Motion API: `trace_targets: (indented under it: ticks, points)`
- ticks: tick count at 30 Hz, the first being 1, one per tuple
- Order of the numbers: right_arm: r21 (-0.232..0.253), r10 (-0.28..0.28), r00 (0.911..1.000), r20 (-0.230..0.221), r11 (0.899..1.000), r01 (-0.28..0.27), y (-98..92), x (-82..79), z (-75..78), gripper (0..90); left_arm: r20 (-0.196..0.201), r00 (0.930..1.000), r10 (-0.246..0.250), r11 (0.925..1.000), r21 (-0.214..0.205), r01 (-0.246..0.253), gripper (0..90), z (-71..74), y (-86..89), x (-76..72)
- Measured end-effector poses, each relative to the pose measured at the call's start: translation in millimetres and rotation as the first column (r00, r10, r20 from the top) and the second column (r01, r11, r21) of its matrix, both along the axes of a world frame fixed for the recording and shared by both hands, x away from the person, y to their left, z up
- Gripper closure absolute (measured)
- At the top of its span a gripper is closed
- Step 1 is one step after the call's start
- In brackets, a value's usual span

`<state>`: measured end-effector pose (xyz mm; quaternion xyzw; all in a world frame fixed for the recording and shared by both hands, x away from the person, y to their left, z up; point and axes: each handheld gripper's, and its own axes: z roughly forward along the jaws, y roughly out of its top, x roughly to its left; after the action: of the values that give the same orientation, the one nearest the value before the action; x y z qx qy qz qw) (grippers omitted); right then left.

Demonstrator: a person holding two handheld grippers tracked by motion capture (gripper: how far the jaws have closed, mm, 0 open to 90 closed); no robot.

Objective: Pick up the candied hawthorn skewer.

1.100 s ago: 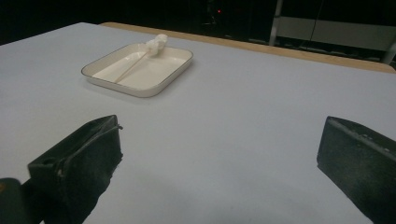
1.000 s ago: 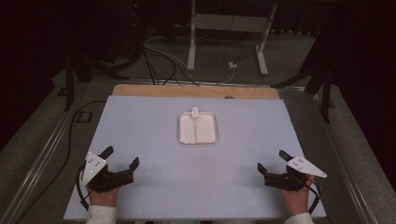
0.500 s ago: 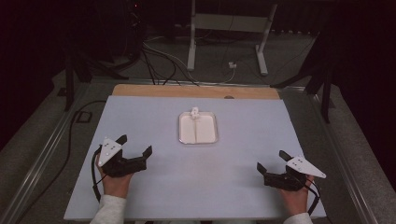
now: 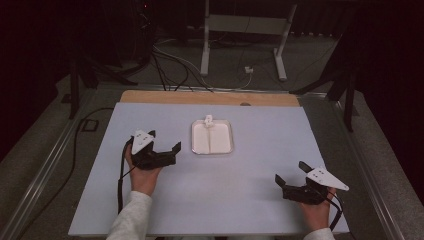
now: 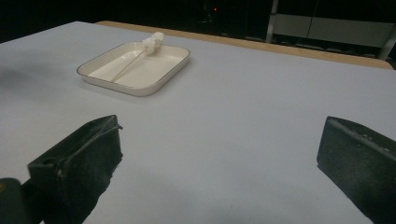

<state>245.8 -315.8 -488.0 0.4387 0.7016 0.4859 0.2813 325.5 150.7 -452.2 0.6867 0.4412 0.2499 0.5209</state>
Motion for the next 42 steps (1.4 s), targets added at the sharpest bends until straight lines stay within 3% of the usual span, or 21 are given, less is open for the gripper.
trace_targets:
  ticks: [3, 15, 23, 33, 37, 39, 42]
  points:
    - [0.001, 0.000, 1.0000, -0.005, 1.000, 0.000, 0.1, 0.3, -0.2, 0.0, -0.011, 0.9999, -0.008, 0.9998, 0.019, 0.008, 0.6, -3.6, -10.1, 12.1]
    - [-0.007, 0.001, 0.9999, -0.013, 1.000, -0.001, -0.5, 1.2, -1.0, 0.0, -0.055, 0.9985, -0.003, 0.9995, 0.031, 0.004, 0.6, -15.5, -44.8, 54.6]
    - [-0.009, 0.004, 0.9999, -0.015, 1.000, -0.004, -0.3, 1.6, -1.5, 0.0, -0.108, 0.9940, 0.019, 0.9992, 0.039, -0.014, 0.7, -36.0, -67.3, 74.0]
    - [-0.018, 0.005, 0.9997, -0.023, 1.000, -0.006, 0.5, 2.1, -2.1, 0.0, -0.153, 0.9876, 0.035, 0.9987, 0.042, -0.029, 0.6, -50.1, -82.3, 85.4]
    - [-0.019, 0.006, 0.9997, -0.025, 1.000, -0.007, 0.7, 2.2, -2.3, 0.0, -0.173, 0.9845, 0.028, 0.9972, 0.073, -0.016, 0.7, -55.9, -90.5, 87.8]
    - [-0.020, 0.007, 0.9996, -0.026, 1.000, -0.008, 0.9, 2.2, -2.4, 0.0, -0.208, 0.9778, 0.022, 0.9964, 0.085, -0.004, 1.6, -61.3, -96.1, 89.8]
    - [-0.020, 0.007, 0.9996, -0.027, 1.000, -0.008, 1.0, 2.1, -2.4, 0.0, -0.230, 0.9730, 0.022, 0.9964, 0.085, -0.003, 1.6, -64.9, -99.7, 91.0]
